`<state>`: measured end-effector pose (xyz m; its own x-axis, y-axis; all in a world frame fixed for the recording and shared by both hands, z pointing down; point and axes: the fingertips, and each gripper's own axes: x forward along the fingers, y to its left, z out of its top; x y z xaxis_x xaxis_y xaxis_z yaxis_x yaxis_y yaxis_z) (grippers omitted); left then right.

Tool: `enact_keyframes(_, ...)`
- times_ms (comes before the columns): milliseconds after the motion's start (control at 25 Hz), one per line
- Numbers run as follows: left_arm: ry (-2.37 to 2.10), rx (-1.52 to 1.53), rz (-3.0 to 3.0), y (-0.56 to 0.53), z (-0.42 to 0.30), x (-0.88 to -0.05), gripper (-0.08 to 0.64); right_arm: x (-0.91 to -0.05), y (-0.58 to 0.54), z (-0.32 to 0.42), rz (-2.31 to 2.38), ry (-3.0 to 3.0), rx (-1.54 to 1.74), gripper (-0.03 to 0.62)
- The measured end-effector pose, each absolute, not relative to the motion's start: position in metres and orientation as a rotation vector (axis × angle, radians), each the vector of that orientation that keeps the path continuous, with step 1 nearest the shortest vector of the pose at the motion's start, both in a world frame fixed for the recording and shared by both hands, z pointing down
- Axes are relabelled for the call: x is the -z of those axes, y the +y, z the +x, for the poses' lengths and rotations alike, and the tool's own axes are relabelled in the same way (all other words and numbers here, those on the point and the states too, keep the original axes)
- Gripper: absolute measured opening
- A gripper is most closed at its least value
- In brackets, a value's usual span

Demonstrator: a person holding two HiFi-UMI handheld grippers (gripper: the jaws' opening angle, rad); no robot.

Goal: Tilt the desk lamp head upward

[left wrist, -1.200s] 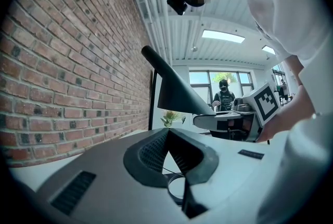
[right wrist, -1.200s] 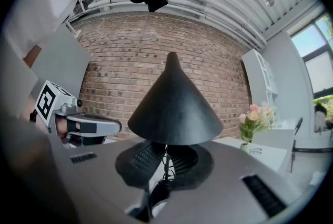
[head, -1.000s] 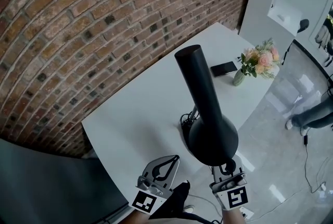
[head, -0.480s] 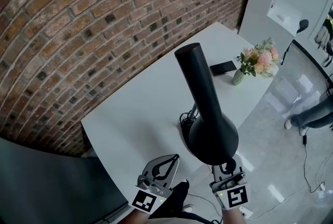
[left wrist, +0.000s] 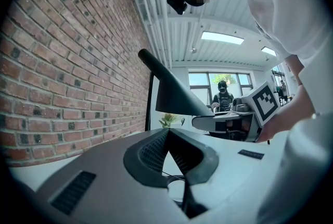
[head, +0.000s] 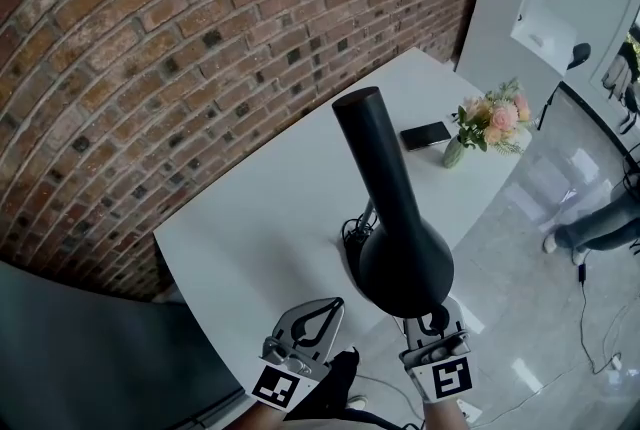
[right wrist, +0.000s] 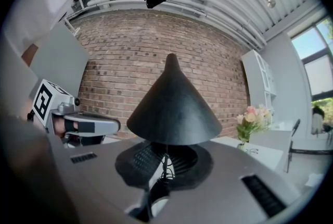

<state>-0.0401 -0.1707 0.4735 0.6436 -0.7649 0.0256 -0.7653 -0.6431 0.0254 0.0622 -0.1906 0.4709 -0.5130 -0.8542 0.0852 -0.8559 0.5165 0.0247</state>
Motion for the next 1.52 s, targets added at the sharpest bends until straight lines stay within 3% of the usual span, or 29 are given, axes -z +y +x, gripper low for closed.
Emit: enact_keyframes(1520, -1.307, -0.033, 2.844, -0.1759, -0.0411, -0.4667, 0.008, -0.4655, -0.1862, 0.0605, 1.534, -2.652, -0.044, 0.012)
